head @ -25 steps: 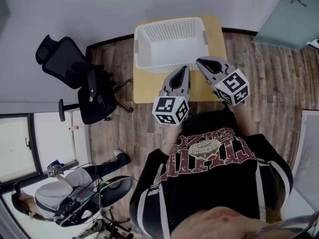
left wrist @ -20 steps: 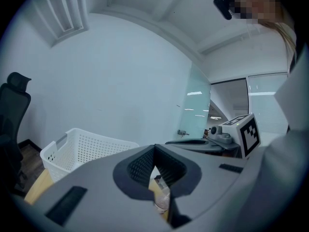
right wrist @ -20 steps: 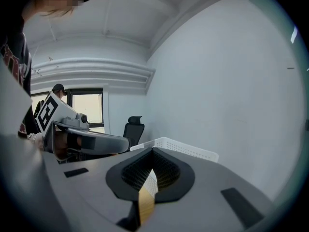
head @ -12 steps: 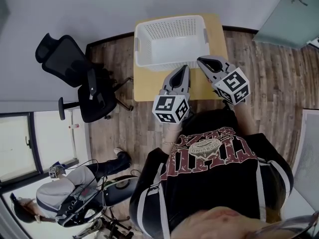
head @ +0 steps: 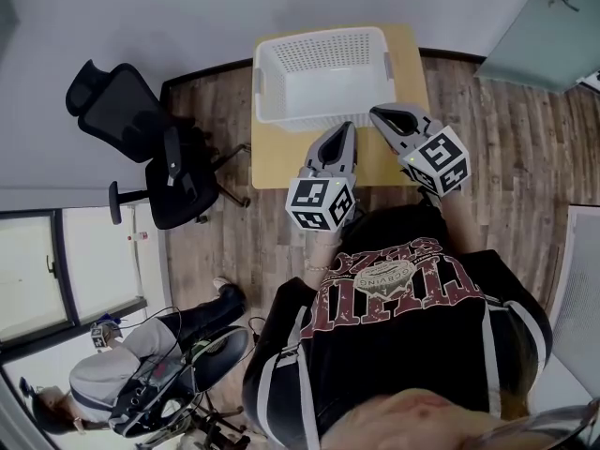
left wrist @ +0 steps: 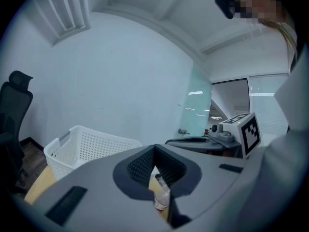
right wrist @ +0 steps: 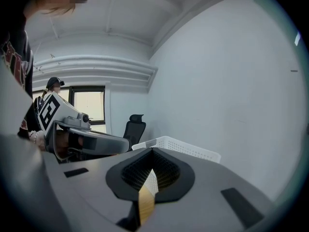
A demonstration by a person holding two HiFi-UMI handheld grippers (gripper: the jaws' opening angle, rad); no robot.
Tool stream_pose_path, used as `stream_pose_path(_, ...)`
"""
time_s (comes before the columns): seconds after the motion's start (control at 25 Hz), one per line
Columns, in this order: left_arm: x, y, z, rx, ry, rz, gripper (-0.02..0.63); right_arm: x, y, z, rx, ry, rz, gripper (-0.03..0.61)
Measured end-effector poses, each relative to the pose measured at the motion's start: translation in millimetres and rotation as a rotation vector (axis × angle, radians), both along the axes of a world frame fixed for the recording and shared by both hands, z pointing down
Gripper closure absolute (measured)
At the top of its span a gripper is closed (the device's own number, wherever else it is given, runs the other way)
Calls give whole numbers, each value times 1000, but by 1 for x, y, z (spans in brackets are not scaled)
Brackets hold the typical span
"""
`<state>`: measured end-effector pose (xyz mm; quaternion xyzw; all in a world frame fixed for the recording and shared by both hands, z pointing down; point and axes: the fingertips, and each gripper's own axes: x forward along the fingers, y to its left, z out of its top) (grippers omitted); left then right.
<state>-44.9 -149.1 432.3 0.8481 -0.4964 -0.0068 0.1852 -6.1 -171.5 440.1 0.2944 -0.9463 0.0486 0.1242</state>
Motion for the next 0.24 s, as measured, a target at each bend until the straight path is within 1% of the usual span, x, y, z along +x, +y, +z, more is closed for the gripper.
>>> stream_pose_path(0.24, -5, 0, 0, 0, 5, -2, 566, -7, 0, 1, 2, 6, -11, 560)
